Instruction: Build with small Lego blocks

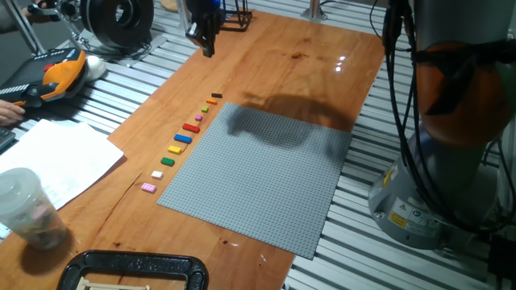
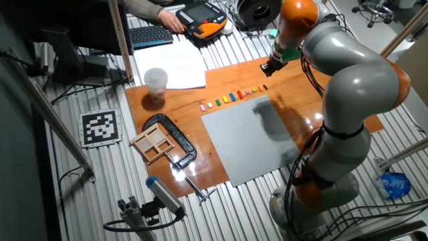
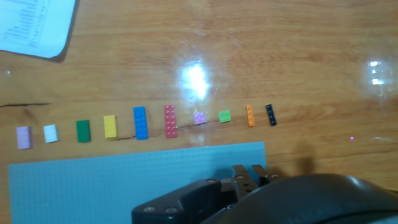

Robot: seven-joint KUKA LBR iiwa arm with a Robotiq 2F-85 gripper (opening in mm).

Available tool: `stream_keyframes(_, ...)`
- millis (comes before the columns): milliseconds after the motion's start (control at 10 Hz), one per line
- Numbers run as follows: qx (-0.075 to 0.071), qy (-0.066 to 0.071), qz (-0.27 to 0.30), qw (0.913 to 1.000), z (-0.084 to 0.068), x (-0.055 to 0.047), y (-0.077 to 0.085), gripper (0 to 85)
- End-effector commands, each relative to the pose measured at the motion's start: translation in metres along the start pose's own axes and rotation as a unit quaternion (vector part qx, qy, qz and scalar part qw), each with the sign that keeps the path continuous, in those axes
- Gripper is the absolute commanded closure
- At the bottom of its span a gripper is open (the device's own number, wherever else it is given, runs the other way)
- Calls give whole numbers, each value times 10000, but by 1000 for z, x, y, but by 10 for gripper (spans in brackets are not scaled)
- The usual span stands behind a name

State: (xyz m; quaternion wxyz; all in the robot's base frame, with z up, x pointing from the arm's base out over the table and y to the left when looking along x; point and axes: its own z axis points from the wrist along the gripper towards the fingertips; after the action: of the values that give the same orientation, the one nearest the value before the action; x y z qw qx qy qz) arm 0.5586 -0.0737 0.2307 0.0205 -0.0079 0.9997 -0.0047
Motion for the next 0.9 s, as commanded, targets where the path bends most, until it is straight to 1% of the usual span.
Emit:
stream_keyframes(0,1,-42,-24,10000,3,0,-2,680)
stream_keyframes(200,9,-80,-86,9999,4,0,-3,680)
stream_keyframes(300,25,-80,-87,9999,2,-1,-2,680)
stream_keyframes(400,71,-87,-74,9999,0,-1,-3,680)
stream_keyframes(500,93,-71,-67,9999,-2,-1,-5,680)
stream_keyframes(700,84,-10,-58,9999,2,0,-8,680)
stream_keyframes(800,107,-10,-44,9999,1,-1,-9,680)
